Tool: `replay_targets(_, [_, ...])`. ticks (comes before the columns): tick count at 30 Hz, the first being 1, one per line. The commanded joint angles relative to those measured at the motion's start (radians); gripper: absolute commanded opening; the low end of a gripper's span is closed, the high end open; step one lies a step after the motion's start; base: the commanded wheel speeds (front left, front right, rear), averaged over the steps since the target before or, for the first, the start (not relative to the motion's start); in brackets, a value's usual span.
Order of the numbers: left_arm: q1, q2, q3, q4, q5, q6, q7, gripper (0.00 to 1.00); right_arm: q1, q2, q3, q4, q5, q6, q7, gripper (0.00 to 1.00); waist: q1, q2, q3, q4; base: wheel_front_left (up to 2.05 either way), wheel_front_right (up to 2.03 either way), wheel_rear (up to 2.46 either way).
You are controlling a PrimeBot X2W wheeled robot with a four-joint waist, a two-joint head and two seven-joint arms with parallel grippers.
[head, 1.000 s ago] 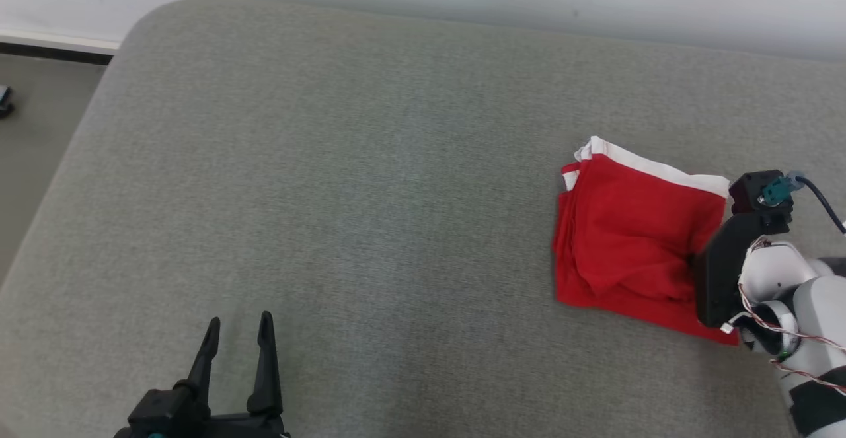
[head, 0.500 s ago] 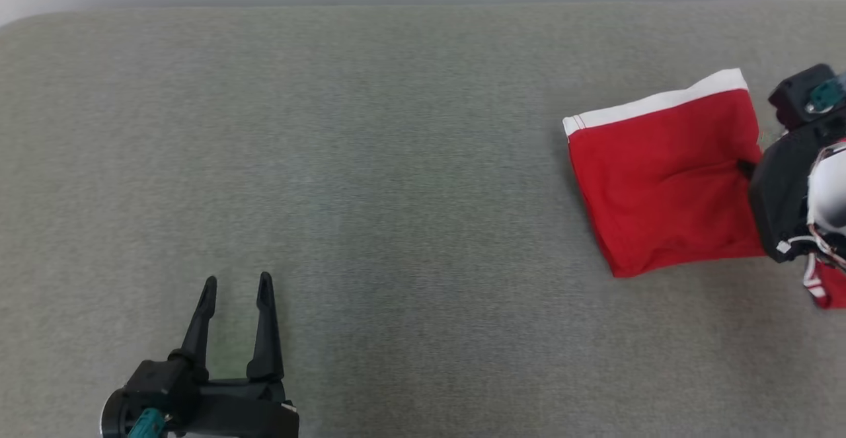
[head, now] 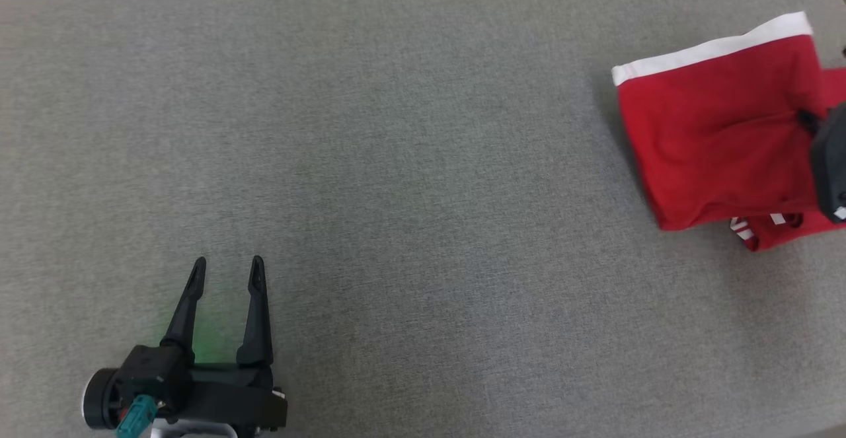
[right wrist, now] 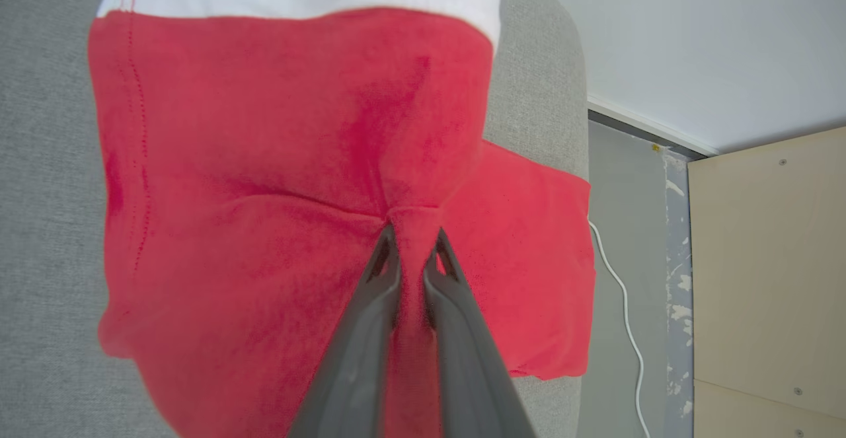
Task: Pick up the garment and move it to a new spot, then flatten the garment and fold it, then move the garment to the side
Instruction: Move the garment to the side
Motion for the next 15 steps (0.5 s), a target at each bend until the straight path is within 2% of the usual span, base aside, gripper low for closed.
replay_targets(1, [-0.019, 0.007, 0.006, -0.004, 0.013, -0.005, -0.002, 1.0, -0.015, -0.017, -0.011, 0.013, -0.014, -0.003, -0.019, 0.0, -0.0001, -0.0001, 0.038, -0.037, 0.0, 0.0, 0.0])
replay_targets(7, [-0.024, 0.015, 0.006, -0.007, 0.021, -0.014, -0.002, 1.0, -0.017, -0.054, -0.041, 0.067, -0.051, -0.003, -0.071, 0.0, -0.0001, -0.0001, 0.058, -0.047, 0.0, 0.0, 0.0])
replay_targets(15, [-0.041, 0.028, -0.016, -0.016, 0.039, -0.021, -0.002, 1.0, 0.007, -0.057, -0.116, 0.173, -0.108, -0.003, -0.153, 0.0, -0.0001, -0.0001, 0.095, -0.023, 0.0, 0.0, 0.0])
